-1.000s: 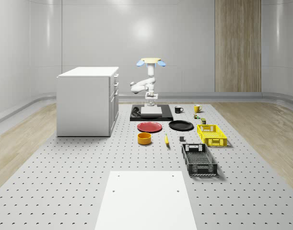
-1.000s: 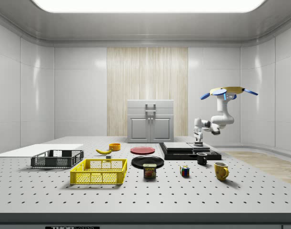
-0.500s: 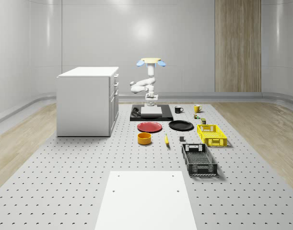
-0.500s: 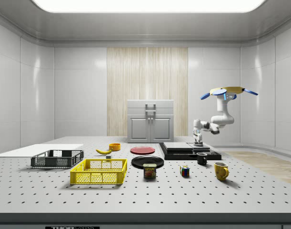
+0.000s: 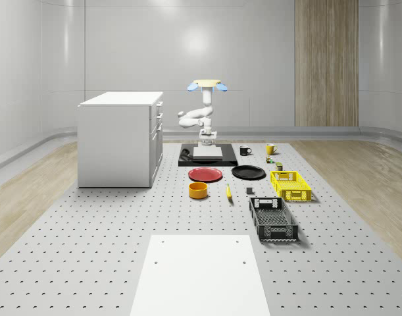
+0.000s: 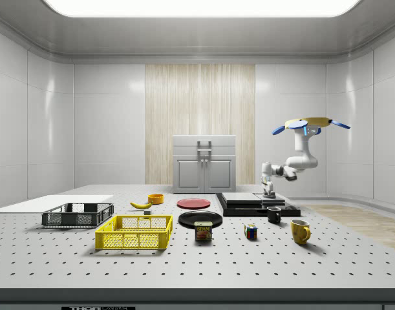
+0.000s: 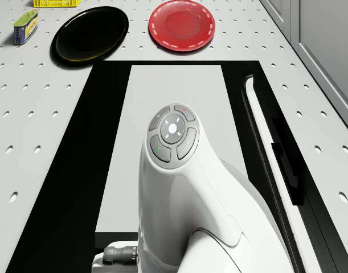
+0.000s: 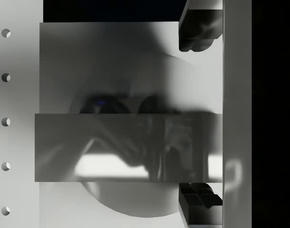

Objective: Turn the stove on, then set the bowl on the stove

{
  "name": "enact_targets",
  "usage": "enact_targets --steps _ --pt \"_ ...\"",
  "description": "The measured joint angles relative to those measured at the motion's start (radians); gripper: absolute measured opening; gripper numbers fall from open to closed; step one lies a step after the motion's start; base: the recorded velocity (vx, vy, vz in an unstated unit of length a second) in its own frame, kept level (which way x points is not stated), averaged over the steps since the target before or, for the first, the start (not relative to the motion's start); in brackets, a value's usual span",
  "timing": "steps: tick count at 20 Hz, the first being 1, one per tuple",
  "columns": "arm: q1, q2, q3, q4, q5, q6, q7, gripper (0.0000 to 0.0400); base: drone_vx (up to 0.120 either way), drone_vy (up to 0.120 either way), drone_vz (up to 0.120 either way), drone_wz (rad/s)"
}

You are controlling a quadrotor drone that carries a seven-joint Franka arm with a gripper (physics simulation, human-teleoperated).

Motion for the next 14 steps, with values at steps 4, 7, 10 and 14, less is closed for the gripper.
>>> enact_targets --steps 4,7,10,14 --pt "-0.005 -0.014 -0.012 0.006 -0.007 0.019 0.002 0.04 0.0 0.0 0.0 0.0" --pt "-0.014 -0.022 -0.015 0.008 -0.008 0.028 0.01 0.04 0.0 0.0 0.0 0.0" --pt "-0.025 -0.028 -0.016 0.009 -0.007 0.035 0.02 0.04 0.0 0.0 0.0 0.0" --pt "-0.052 -0.032 -0.017 0.011 -0.007 0.039 0.039 0.04 0.0 0.0 0.0 0.0"
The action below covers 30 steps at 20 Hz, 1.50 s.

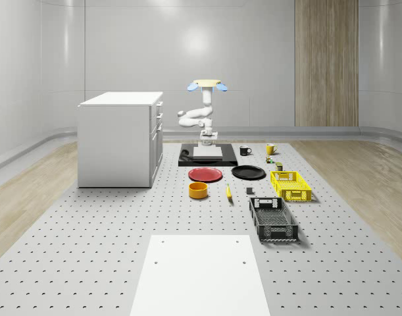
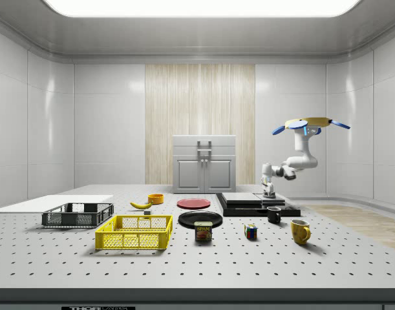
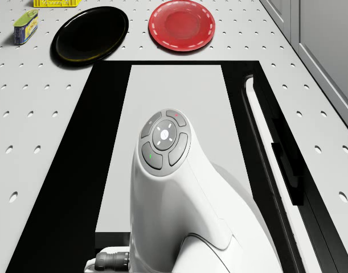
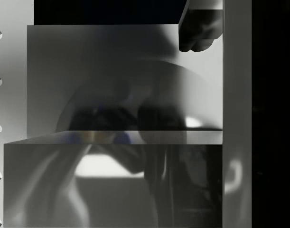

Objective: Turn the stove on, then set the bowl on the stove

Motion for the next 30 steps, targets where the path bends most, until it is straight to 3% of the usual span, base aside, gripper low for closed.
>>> enact_targets --steps 13,17,25,30 --pt "-0.107 -0.003 0.004 0.009 0.004 0.005 0.111 0.04 0.0 0.0 0.0 0.0" --pt "-0.117 -0.01 0.006 0.01 0.008 0.011 0.118 0.04 0.01 -0.01 0.11 0.0" --pt "-0.127 -0.025 0.009 0.012 0.016 0.025 0.123 0.04 0.12 -0.12 0.08 0.0" --pt "-0.131 -0.034 0.011 0.013 0.02 0.034 0.126 0.04 0.12 0.0 0.0 0.0"
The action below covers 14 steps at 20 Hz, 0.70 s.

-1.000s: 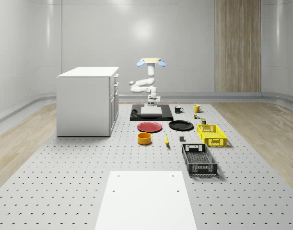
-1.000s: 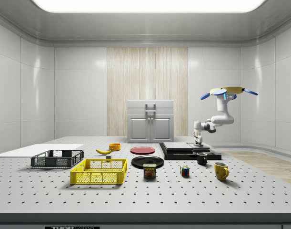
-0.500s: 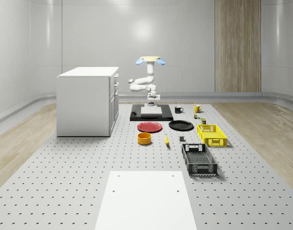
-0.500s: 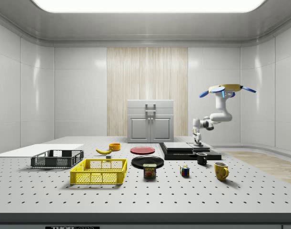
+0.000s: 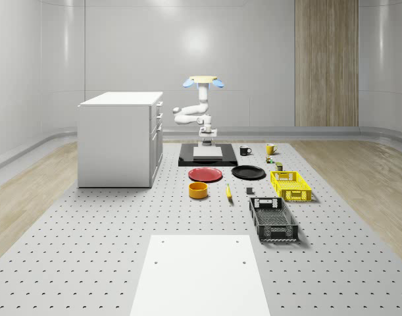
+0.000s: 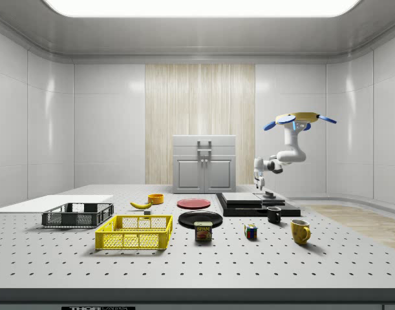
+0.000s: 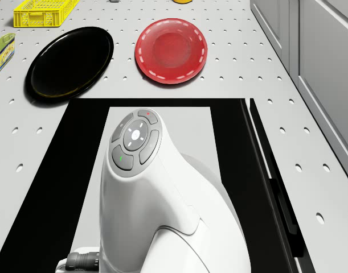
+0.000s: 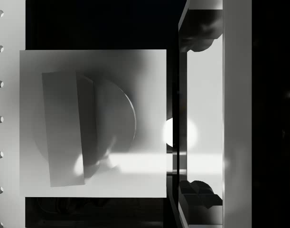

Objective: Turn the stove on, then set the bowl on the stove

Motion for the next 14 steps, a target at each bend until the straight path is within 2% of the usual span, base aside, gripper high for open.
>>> enact_targets --steps 14 --pt "-0.009 -0.024 0.004 0.002 0.011 0.022 0.007 0.04 0.12 0.0 0.0 0.0"
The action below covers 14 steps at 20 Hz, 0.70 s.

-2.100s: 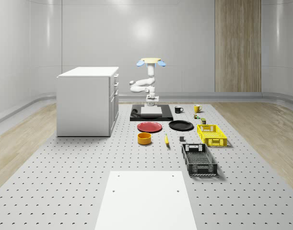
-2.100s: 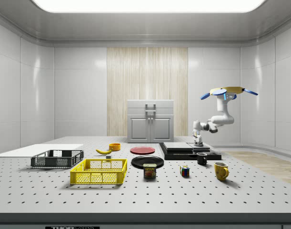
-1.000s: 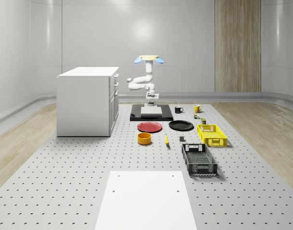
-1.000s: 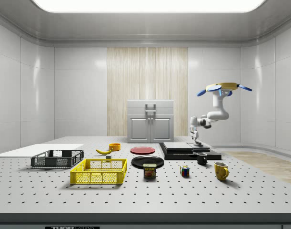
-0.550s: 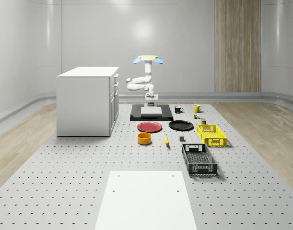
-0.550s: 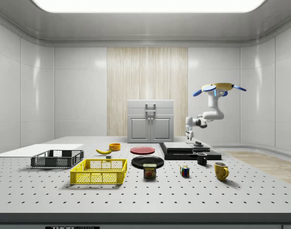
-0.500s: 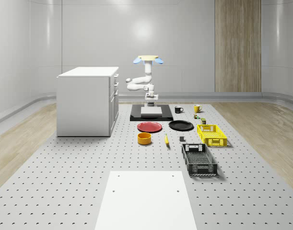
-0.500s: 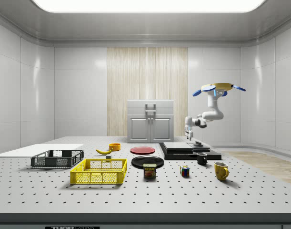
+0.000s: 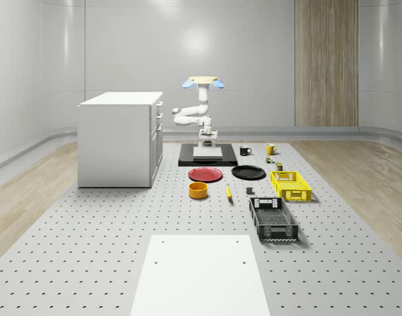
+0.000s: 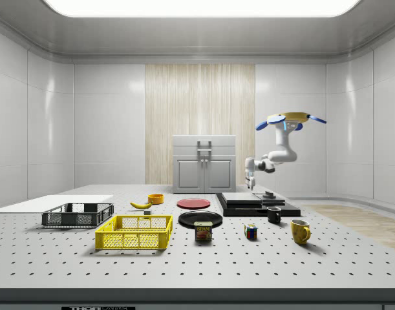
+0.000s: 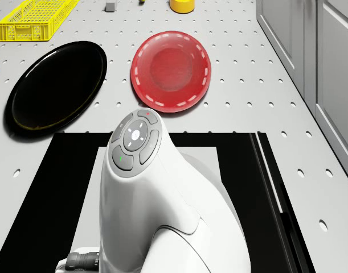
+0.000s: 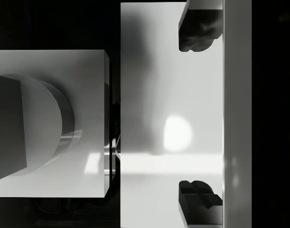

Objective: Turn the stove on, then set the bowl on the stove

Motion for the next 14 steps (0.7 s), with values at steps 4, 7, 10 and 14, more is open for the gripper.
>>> enact_targets --steps 4,7,10,14 --pt "-0.002 -0.006 0.001 0.0 0.003 0.006 0.002 0.04 0.12 0.0 0.0 0.0" --pt "-0.004 -0.011 0.002 0.001 0.005 0.01 0.003 0.04 0.12 0.0 0.0 0.0" --pt "-0.005 -0.015 0.002 0.001 0.007 0.014 0.004 0.04 0.12 0.0 0.0 0.0" --pt "-0.007 -0.021 0.003 0.001 0.01 0.019 0.006 0.04 0.12 0.0 0.0 0.0"
